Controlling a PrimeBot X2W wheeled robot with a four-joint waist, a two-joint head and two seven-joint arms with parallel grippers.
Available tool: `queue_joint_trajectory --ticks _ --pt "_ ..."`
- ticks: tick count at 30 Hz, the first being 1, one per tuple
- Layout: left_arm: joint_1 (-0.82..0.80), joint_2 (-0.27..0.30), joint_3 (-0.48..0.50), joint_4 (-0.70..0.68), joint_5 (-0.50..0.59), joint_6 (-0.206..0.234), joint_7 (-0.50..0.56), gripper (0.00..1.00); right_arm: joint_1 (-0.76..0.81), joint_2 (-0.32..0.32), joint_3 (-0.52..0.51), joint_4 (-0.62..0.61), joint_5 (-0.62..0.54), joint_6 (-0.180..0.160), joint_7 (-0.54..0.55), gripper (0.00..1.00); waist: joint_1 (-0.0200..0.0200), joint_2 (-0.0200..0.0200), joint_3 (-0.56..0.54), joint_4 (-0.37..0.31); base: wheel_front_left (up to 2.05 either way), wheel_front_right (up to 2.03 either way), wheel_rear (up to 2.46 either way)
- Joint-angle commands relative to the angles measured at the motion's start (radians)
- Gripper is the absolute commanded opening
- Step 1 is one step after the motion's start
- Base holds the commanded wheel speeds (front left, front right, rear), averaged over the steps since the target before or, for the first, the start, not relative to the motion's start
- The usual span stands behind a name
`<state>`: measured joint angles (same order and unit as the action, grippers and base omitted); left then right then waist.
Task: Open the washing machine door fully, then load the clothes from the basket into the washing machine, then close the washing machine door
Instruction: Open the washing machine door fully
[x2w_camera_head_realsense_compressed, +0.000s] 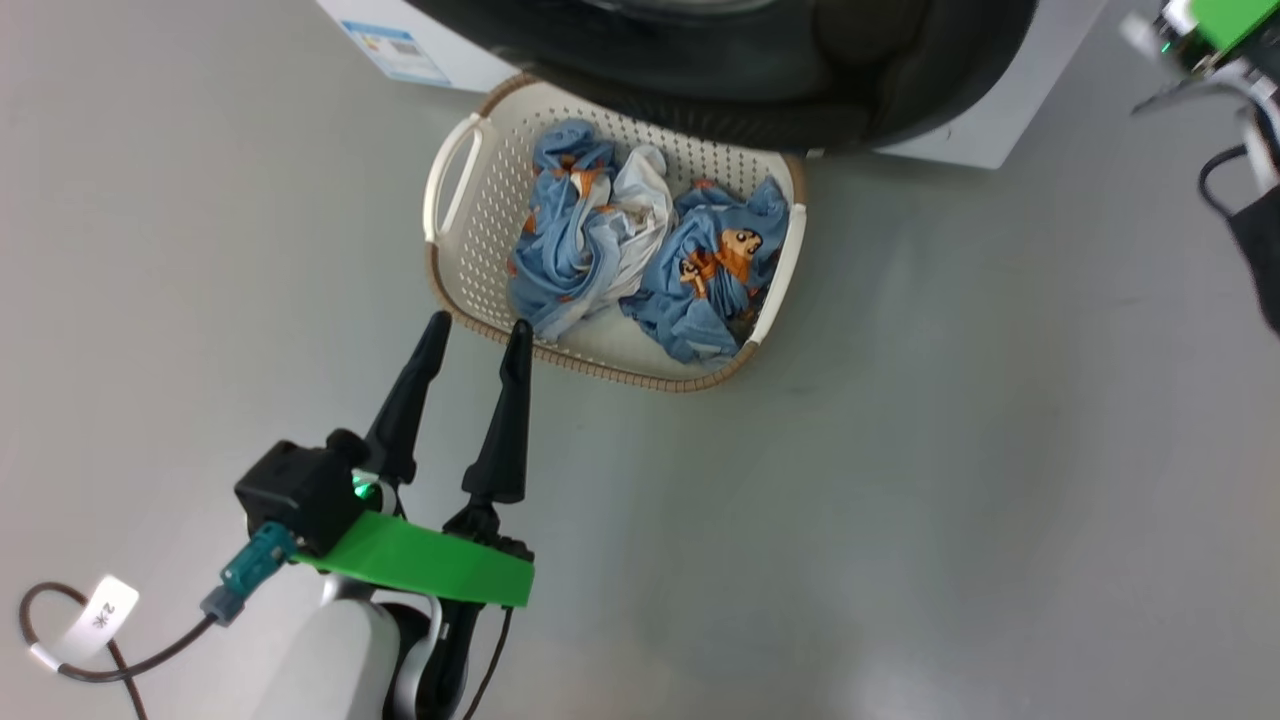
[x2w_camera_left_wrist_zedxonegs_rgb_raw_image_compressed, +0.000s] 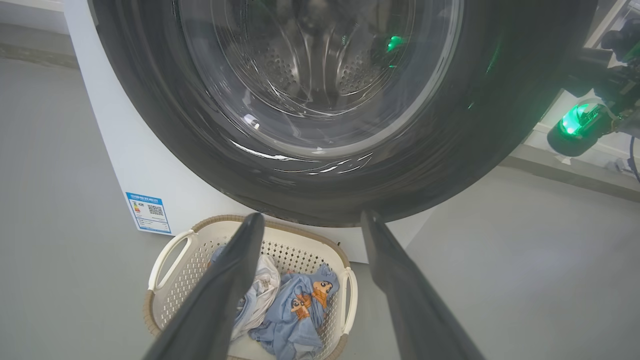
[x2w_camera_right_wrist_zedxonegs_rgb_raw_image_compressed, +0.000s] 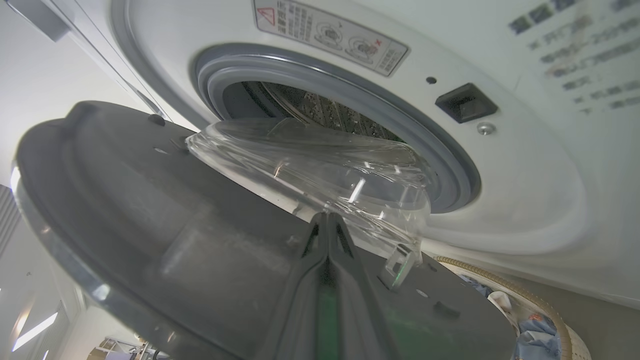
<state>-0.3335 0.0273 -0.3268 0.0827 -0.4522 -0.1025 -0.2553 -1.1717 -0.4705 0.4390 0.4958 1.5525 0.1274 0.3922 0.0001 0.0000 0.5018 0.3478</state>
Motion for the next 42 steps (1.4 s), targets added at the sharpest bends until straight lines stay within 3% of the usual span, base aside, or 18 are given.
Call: queue_joint_trajectory --ticks 1,23,42 --pt "0.026 0.023 0.044 -0.014 0.013 -0.003 -0.006 1.00 0.050 0.055 0.032 -0.056 0.011 0.003 0.020 0.00 -0.0001 0.0000 -0.042 -0.018 0.00 0.00 0.00" --pt "0.154 0.023 0.105 0.009 0.077 -0.020 -0.006 1.00 0.329 0.129 0.121 -0.209 0.037 0.003 0.059 0.00 -0.0001 0.0000 -0.227 -0.037 0.00 0.00 0.00" --pt "0.219 0.023 0.126 0.013 0.101 -0.026 -0.006 1.00 0.470 0.242 0.171 -0.245 0.035 0.003 0.072 0.00 -0.0001 0.0000 -0.323 -0.001 0.00 0.00 0.00"
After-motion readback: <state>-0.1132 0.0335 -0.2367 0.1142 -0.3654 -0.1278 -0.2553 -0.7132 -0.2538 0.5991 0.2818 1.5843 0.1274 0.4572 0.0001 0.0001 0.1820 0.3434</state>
